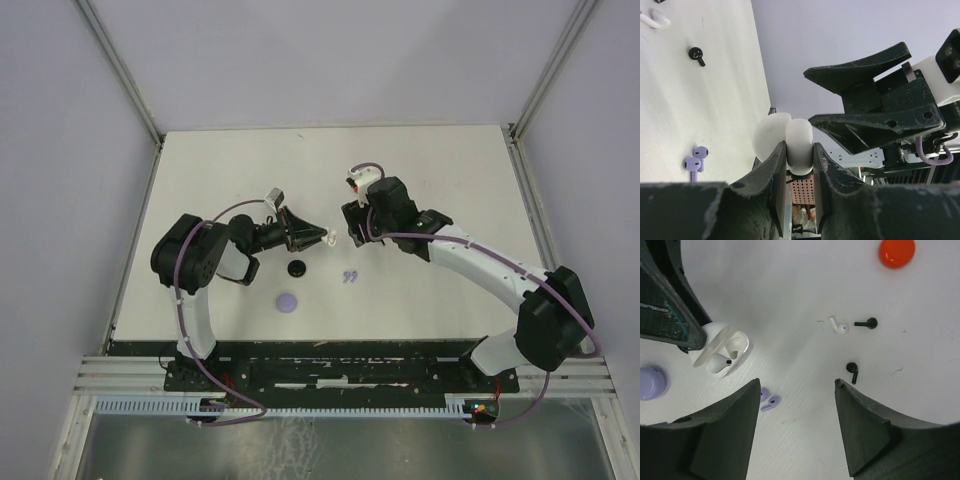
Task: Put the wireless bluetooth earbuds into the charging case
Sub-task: Adjust the earbud with the charging case, then pick up the earbud from the center of the board.
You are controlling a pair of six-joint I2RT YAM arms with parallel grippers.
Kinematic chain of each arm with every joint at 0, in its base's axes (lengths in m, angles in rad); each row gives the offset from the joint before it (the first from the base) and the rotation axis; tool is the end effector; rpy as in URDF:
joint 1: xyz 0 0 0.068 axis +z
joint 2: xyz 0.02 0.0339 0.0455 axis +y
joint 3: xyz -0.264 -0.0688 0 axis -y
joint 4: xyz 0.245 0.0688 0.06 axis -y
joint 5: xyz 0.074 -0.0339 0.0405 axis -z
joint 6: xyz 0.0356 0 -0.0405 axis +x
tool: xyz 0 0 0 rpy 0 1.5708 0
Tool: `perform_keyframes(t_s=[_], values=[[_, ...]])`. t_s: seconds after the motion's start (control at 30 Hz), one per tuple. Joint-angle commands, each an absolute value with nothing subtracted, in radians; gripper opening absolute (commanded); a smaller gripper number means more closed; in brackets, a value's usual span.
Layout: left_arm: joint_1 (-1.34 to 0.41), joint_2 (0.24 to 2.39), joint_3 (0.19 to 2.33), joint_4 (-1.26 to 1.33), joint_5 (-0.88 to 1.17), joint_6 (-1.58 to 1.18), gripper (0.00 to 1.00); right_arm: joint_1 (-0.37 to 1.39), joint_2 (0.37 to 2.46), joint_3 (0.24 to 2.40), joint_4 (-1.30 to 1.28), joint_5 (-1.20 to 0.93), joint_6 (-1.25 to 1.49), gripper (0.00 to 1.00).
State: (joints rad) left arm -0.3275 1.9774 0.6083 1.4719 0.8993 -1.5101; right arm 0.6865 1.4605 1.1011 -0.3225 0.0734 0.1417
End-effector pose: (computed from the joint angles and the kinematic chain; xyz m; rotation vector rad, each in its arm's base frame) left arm 0.3015 -0.1319 0.1378 -0.1937 1.9296 -2.0074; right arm 0.2541 0.2049 0.2769 -0.5739 2.2022 0.3595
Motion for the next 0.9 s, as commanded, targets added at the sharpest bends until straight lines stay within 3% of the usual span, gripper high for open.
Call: perform_keyframes(t_s=[0.0, 0.43, 0.87], values=[[-0.310, 2.001, 0.596, 1.616, 0.914, -1.575, 0.03, 0.648, 1.462, 1.113, -0.314, 0.160, 0.172, 0.69], [-0.278, 1.976, 0.566, 1.645, 0.936, -1.584, 0.03, 0.602, 1.778, 1.246, -0.310, 0.131, 0.222, 0.66], [-0.260, 1.982, 0.558, 1.667, 0.943, -1.599, 0.03, 0.596, 1.948, 1.391, -0.279, 0.059, 0.220, 0.66]])
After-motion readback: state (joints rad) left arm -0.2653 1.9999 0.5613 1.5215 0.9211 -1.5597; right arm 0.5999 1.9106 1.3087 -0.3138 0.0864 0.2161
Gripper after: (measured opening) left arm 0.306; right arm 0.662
